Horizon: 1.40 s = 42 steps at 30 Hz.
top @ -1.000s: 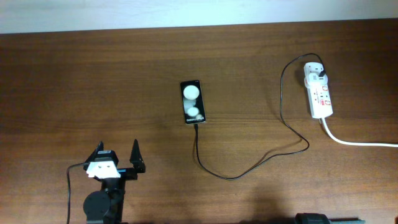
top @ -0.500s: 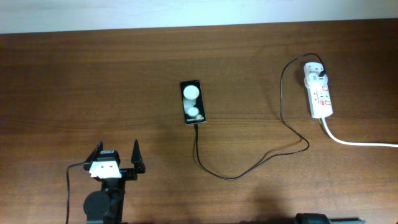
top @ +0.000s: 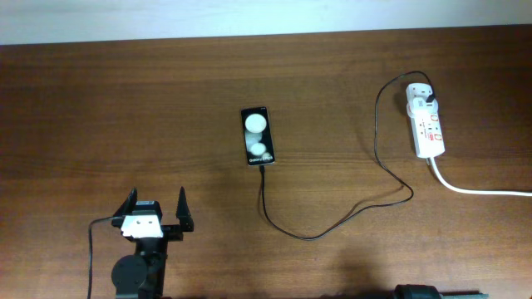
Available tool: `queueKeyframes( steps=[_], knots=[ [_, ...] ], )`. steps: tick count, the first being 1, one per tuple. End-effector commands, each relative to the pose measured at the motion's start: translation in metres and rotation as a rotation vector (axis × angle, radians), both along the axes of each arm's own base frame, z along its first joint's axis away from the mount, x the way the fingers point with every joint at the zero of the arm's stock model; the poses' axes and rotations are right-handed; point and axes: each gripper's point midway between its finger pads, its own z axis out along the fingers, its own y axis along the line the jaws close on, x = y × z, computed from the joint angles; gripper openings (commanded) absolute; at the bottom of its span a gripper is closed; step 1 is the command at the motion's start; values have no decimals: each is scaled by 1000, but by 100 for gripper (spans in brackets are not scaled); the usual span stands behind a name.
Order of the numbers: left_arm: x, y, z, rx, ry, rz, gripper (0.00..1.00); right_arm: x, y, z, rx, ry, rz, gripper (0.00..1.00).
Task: Plug charger to phone and switch on socket
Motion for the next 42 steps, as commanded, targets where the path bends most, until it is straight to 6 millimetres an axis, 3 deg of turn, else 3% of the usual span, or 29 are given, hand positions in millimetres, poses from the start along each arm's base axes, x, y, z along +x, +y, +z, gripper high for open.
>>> queueKeyframes(
  steps=[1,7,11,16,22,42],
  knots=[
    [0,2,-2,21,3,9,99,-4,6,1,-23,-15,31,4],
    [0,2,-2,21,3,9,99,-9,10,2,-34,-27,48,4],
    [0,2,-2,21,3,9,99,-29,11,3,-38,-72,46,4],
    [0,2,-2,21,3,9,99,-40,12,3,-41,-95,46,4],
    [0,2,-2,21,3,9,99,-74,14,2,-48,-174,44,4],
    [0,2,-2,21,3,9,99,-138,19,-5,-62,-326,42,7]
  ],
)
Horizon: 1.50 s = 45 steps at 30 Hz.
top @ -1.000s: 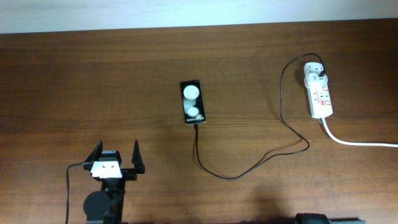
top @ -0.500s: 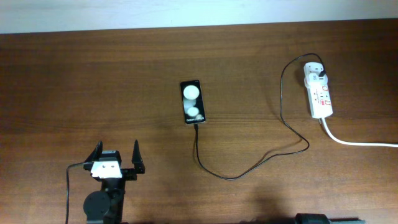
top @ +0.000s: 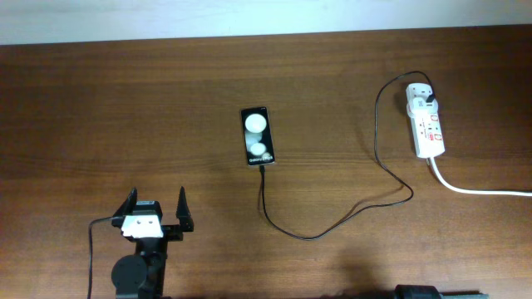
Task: Plug charger to phone and switch on socket
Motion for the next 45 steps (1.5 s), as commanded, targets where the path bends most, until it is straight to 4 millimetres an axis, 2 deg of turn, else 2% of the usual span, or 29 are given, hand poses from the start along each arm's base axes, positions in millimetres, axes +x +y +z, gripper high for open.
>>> queueKeyframes(
  steps=[1,4,6,9,10,11,13,14,15,18,20,22,23,24,28,30,33,35,38,40,42,45],
  knots=[
    [0,2,-2,16,3,9,99,-13,2,-1,-19,-31,20,7],
    [0,2,-2,16,3,9,99,-13,1,-1,-19,-31,37,8],
    [0,2,-2,16,3,9,99,-14,1,-1,-20,-33,40,16],
    [0,2,-2,16,3,9,99,-11,1,-3,-18,-18,40,49],
    [0,2,-2,16,3,9,99,-9,1,-5,-18,-10,40,65],
    [0,2,-2,16,3,9,99,-7,1,-6,-17,-1,40,73],
    [0,2,-2,16,3,9,99,-5,1,-7,-16,8,40,77],
    [0,2,-2,16,3,9,99,-4,0,-9,-15,16,39,86],
    [0,2,-2,16,3,9,99,0,-1,-12,-9,36,34,99],
    [0,2,-2,16,3,9,99,15,-2,-28,-4,126,35,98],
    [0,2,-2,16,3,9,99,37,-3,-58,6,277,36,99],
    [0,2,-2,16,3,9,99,50,-3,-80,12,383,38,99],
    [0,2,-2,16,3,9,99,58,-3,-98,16,461,40,99],
    [0,2,-2,16,3,9,99,63,-3,-112,20,523,41,99],
    [0,2,-2,16,3,9,99,72,-3,-148,30,674,41,99],
    [0,2,-2,16,3,9,99,74,-4,-162,35,731,38,99],
    [0,2,-2,16,3,9,99,85,-15,-169,64,760,-16,99],
    [0,2,-2,16,3,9,99,110,-25,-182,88,796,-66,99],
    [0,2,-2,16,3,9,99,157,-28,-214,90,878,-71,99],
    [0,2,-2,16,3,9,99,181,-25,-228,68,892,-55,99],
    [0,2,-2,16,3,9,99,214,-13,-236,-124,834,-52,99],
    [0,2,-2,16,3,9,99,240,-4,-242,-337,739,-92,99]
  ],
)
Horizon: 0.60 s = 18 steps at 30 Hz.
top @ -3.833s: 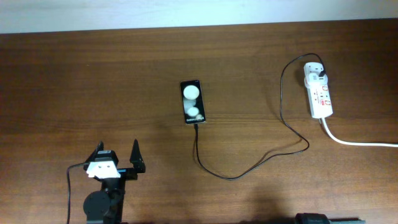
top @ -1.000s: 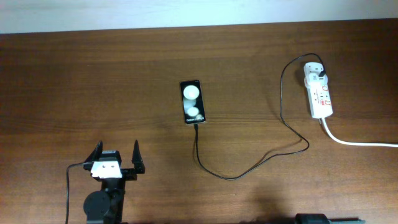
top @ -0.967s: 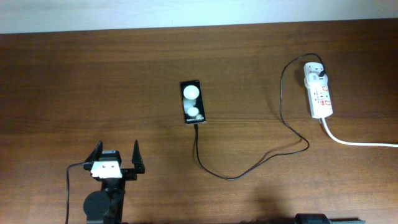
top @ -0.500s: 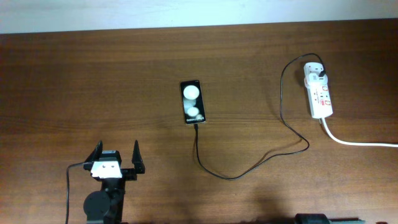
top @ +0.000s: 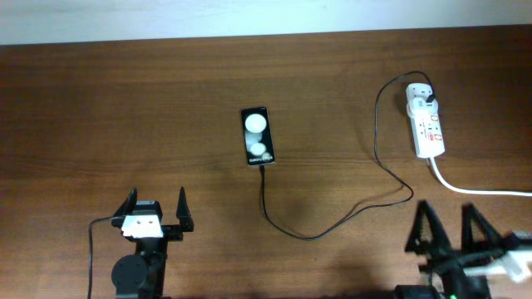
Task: Plug charger to phone and switch on socket
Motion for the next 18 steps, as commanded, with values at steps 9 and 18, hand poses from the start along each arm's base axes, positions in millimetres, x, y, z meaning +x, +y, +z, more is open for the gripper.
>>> queueKeyframes(
  steps=[9,18],
  knots=[
    [0,2,-2,16,3,9,99,71,12,-93,-378,-20,74,99],
    [0,2,-2,16,3,9,99,89,11,-142,-376,-2,73,99]
  ],
)
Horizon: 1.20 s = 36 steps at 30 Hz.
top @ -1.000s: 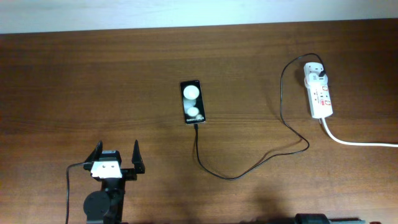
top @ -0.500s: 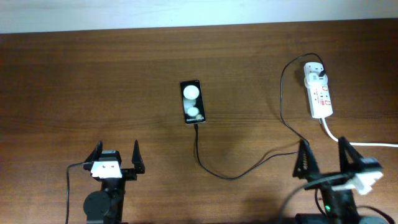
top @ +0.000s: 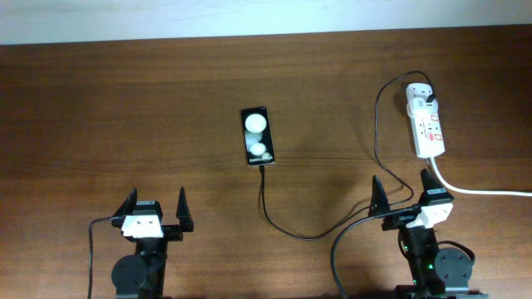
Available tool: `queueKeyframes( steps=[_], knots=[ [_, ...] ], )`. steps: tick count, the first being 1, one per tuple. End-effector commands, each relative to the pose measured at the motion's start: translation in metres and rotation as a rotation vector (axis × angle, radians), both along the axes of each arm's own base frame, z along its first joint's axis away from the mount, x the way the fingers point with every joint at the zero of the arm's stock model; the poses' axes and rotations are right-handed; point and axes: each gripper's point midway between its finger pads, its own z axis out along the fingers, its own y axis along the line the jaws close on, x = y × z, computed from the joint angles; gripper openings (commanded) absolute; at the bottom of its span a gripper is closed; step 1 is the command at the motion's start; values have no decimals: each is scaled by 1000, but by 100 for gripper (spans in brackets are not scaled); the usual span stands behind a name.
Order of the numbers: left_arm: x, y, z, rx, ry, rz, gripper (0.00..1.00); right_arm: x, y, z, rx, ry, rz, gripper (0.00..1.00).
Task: Plug charger to phone and switch on socket
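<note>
The black phone (top: 258,136) lies face up at the table's middle, its screen showing two white circles. A thin black charger cable (top: 309,236) meets the phone's lower end and loops right and up to the charger plug (top: 425,98) seated in the white power strip (top: 429,129). My right gripper (top: 401,189) stands open just below the strip, over the cable's bend, holding nothing. My left gripper (top: 156,206) is open near the front left, far from the phone.
The strip's thick white lead (top: 482,191) runs off the right edge, passing close to my right gripper's finger. A pale wall borders the brown wooden table (top: 125,100) along the far side.
My right gripper was at the bottom right corner, tilted. It now stands further left and further from the front edge, upright and open below the power strip. Phone, cable and left arm are unchanged.
At the first two moments only my left arm showed, open and still, with the cable joined to the phone. Then my right gripper appeared open at the bottom right. Now it stands open near the cable bend below the strip.
</note>
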Motion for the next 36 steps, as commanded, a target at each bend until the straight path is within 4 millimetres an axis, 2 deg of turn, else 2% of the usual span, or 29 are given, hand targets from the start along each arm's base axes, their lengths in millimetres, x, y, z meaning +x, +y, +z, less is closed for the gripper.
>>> queueKeyframes(
  steps=[1,6,13,17,23,27,36],
  knots=[
    [0,2,-2,13,3,10,99,2,2,-14,-10,7,10,99],
    [0,2,-2,13,3,10,99,4,-1,-18,-10,11,-9,99],
    [0,2,-2,13,3,10,99,4,-6,-39,-25,94,-38,99],
    [0,2,-2,13,3,10,99,4,-6,-39,-103,87,-36,99],
    [0,2,-2,13,3,10,99,4,-6,-39,-99,88,-37,99],
    [0,2,-2,13,3,10,99,4,-21,-41,22,109,-128,99],
    [0,2,-2,13,3,10,99,4,-21,-41,19,106,-124,99]
  ],
)
